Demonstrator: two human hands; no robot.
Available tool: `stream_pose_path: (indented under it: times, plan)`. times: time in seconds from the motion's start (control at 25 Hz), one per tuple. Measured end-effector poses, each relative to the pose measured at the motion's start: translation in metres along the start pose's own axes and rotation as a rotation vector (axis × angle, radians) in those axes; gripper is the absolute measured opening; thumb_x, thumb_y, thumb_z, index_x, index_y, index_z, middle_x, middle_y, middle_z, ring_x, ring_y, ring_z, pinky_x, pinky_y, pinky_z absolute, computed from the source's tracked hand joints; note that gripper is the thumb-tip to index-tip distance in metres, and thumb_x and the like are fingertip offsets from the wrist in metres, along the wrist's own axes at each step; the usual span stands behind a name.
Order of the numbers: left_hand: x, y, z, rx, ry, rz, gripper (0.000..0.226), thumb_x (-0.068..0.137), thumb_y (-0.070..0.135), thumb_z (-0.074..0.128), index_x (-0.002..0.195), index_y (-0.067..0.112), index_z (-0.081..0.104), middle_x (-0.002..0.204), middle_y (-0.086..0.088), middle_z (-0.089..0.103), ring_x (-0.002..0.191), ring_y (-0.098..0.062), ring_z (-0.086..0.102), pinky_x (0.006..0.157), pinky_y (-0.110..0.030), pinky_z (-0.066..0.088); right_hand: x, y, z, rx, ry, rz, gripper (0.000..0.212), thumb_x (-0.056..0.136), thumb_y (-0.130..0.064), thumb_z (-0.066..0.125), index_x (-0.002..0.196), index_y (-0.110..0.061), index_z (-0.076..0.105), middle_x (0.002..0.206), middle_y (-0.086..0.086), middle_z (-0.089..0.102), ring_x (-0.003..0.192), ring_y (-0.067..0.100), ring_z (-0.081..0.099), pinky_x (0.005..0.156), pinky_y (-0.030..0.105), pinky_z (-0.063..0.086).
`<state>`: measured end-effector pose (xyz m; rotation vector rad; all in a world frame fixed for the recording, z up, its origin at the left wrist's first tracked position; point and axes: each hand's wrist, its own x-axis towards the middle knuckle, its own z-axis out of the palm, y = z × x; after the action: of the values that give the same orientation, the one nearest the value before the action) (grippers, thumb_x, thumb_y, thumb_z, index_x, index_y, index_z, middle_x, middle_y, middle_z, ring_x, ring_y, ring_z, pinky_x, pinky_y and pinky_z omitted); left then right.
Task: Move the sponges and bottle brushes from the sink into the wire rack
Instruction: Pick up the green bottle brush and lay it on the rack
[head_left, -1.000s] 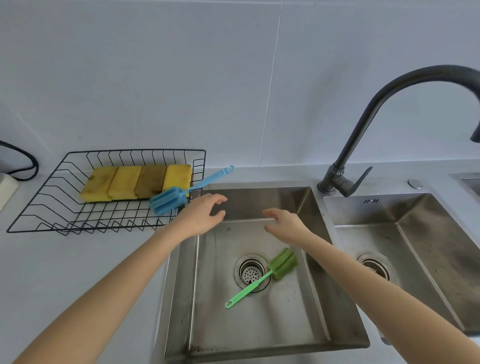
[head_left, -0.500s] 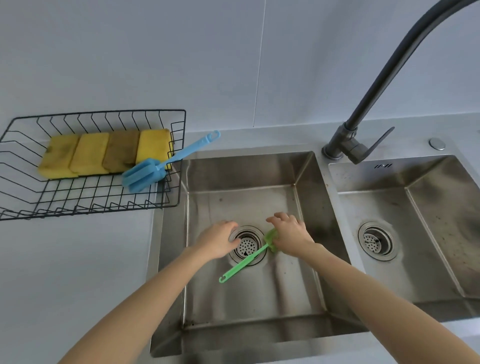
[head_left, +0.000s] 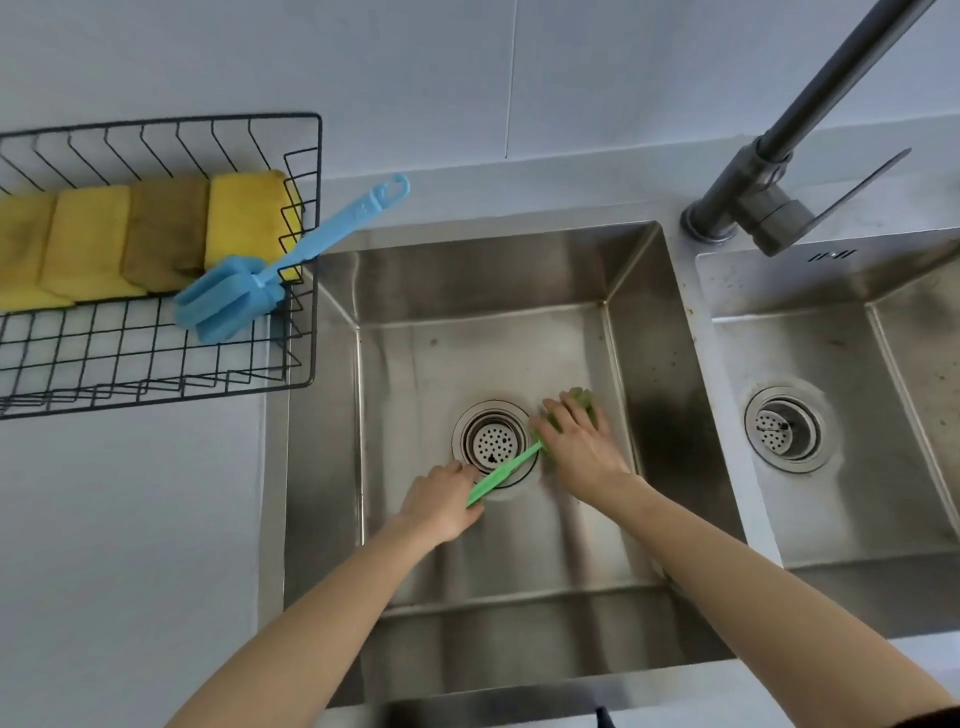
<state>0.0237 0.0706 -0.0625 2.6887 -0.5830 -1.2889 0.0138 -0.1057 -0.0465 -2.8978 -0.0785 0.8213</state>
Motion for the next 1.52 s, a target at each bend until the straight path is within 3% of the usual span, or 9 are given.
stream_pose_path:
  times: [0.36, 0.64, 0.88, 1.04, 1.16, 1.2, 1.32, 1.44, 1.52]
  plan:
    - [0.006, -0.007, 0.008, -0.153, 0.043, -0.055, 0.038, 0.089, 0.023, 0.048, 0.126, 0.015, 0.047, 0.124, -0.012, 0.053, 0.114, -0.031, 0.053, 0.094, -0.04, 0.045, 0.009, 0.005, 0.011, 0.062, 0.116, 0.019, 0.049, 0.089, -0.002, 0.046, 0.136, -0.016, 0.042, 0.144, 0.009, 0.039, 0.143, 0.026, 0.021, 0.119, 0.045, 0.002]
    - [-0.018, -0.004, -0.01, -0.335, 0.185, -0.04, 0.024, 0.085, 0.018, 0.055, 0.108, 0.014, 0.061, 0.106, -0.007, 0.063, 0.096, -0.023, 0.059, 0.081, -0.033, 0.046, -0.008, 0.008, -0.001, 0.099, 0.202, 0.024, 0.044, 0.09, -0.007, 0.048, 0.133, -0.016, 0.046, 0.137, 0.008, 0.046, 0.136, 0.027, 0.032, 0.119, 0.044, 0.008]
    - [-0.054, 0.006, -0.045, -0.671, 0.396, 0.055, 0.022, 0.082, 0.014, 0.062, 0.104, 0.011, 0.067, 0.088, 0.002, 0.063, 0.076, -0.012, 0.052, 0.059, -0.009, 0.036, -0.033, 0.006, -0.024, 0.139, 0.239, 0.094, 0.037, 0.094, -0.02, 0.047, 0.131, -0.015, 0.043, 0.135, 0.008, 0.045, 0.125, 0.029, 0.041, 0.105, 0.038, 0.034]
    - [-0.077, 0.009, -0.066, -0.677, 0.549, 0.101, 0.017, 0.081, 0.01, 0.063, 0.097, 0.009, 0.069, 0.081, 0.003, 0.061, 0.069, -0.009, 0.052, 0.062, -0.009, 0.037, -0.052, -0.008, -0.048, 0.203, 0.289, 0.07, 0.045, 0.091, -0.032, 0.05, 0.132, -0.017, 0.041, 0.136, 0.005, 0.043, 0.126, 0.026, 0.04, 0.105, 0.036, 0.031]
    - [-0.091, 0.01, -0.079, -0.648, 0.588, 0.124, 0.013, 0.08, 0.012, 0.064, 0.092, 0.014, 0.071, 0.082, 0.001, 0.063, 0.078, -0.018, 0.055, 0.072, -0.027, 0.043, -0.065, -0.023, -0.068, 0.216, 0.338, -0.073, 0.052, 0.09, -0.037, 0.053, 0.137, -0.021, 0.039, 0.14, 0.0, 0.042, 0.13, 0.022, 0.039, 0.109, 0.035, 0.028]
    - [-0.095, 0.012, -0.084, -0.623, 0.602, 0.131, 0.013, 0.08, 0.013, 0.064, 0.091, 0.014, 0.071, 0.082, 0.0, 0.063, 0.078, -0.019, 0.056, 0.072, -0.028, 0.043, -0.069, -0.03, -0.074, 0.227, 0.349, -0.127, 0.05, 0.09, -0.035, 0.054, 0.137, -0.021, 0.041, 0.139, 0.0, 0.044, 0.128, 0.023, 0.041, 0.107, 0.035, 0.03]
    - [-0.11, 0.019, -0.094, -0.617, 0.675, 0.173, 0.014, 0.079, 0.011, 0.065, 0.093, 0.009, 0.07, 0.084, 0.0, 0.062, 0.079, -0.016, 0.055, 0.064, -0.01, 0.039, -0.078, -0.055, -0.089, 0.268, 0.384, -0.223, 0.037, 0.091, -0.027, 0.054, 0.127, -0.016, 0.053, 0.129, 0.004, 0.054, 0.118, 0.025, 0.049, 0.098, 0.035, 0.037]
    - [-0.123, 0.024, -0.101, -0.611, 0.745, 0.197, 0.017, 0.079, 0.01, 0.065, 0.096, 0.008, 0.07, 0.085, 0.001, 0.063, 0.077, -0.011, 0.057, 0.06, -0.001, 0.038, -0.087, -0.071, -0.096, 0.242, 0.437, -0.229, 0.03, 0.093, -0.021, 0.05, 0.12, -0.01, 0.056, 0.119, 0.009, 0.058, 0.111, 0.029, 0.053, 0.088, 0.035, 0.044]
    - [-0.132, 0.024, -0.104, -0.623, 0.773, 0.229, 0.016, 0.08, 0.01, 0.065, 0.095, 0.008, 0.068, 0.082, 0.002, 0.063, 0.068, -0.004, 0.055, 0.058, 0.0, 0.038, -0.093, -0.076, -0.101, 0.268, 0.453, -0.19, 0.028, 0.095, -0.024, 0.047, 0.119, -0.012, 0.055, 0.118, 0.007, 0.058, 0.109, 0.027, 0.054, 0.073, 0.029, 0.038]
